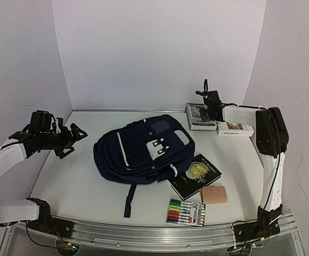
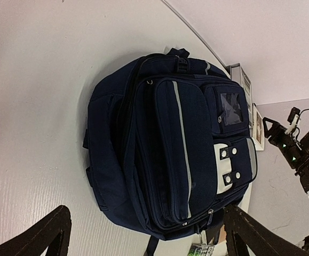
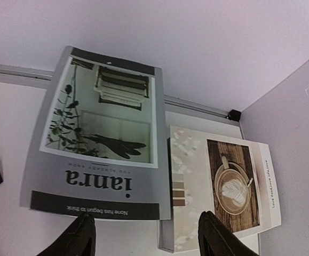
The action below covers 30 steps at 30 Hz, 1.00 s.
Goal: Pack the student bag
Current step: Pick up the book at the corner of the board.
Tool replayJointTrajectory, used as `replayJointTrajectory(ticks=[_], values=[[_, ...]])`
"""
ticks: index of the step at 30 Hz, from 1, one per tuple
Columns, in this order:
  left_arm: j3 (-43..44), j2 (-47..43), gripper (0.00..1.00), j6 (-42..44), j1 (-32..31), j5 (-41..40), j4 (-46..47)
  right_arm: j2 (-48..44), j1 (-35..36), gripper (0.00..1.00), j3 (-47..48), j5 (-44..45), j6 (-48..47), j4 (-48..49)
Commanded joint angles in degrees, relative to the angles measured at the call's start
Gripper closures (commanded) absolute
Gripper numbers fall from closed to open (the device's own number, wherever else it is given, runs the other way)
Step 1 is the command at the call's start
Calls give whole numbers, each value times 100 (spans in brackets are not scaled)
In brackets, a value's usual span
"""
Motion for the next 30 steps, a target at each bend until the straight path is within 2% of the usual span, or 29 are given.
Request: replayJointTrajectory(ticks=[1, 7, 15, 18, 21, 30], values=[[6, -5, 0, 117, 32, 94, 25, 280, -155, 34, 293, 1049, 359, -423], [20, 133, 0, 105, 46, 176, 137, 721, -332, 32, 512, 1282, 343, -715], [-1, 117, 0, 97, 47, 158, 102, 1190, -390, 36, 872, 1360, 270, -957], [5, 89, 0, 96, 47, 138, 60, 1316, -400, 41, 967, 1558, 268, -1036], [21, 72, 0, 99, 47, 130, 37, 1360, -409, 44, 993, 1671, 271, -1116], [-25, 71, 0, 78, 48, 151, 85, 1181, -426, 45, 766, 1384, 462, -1356]])
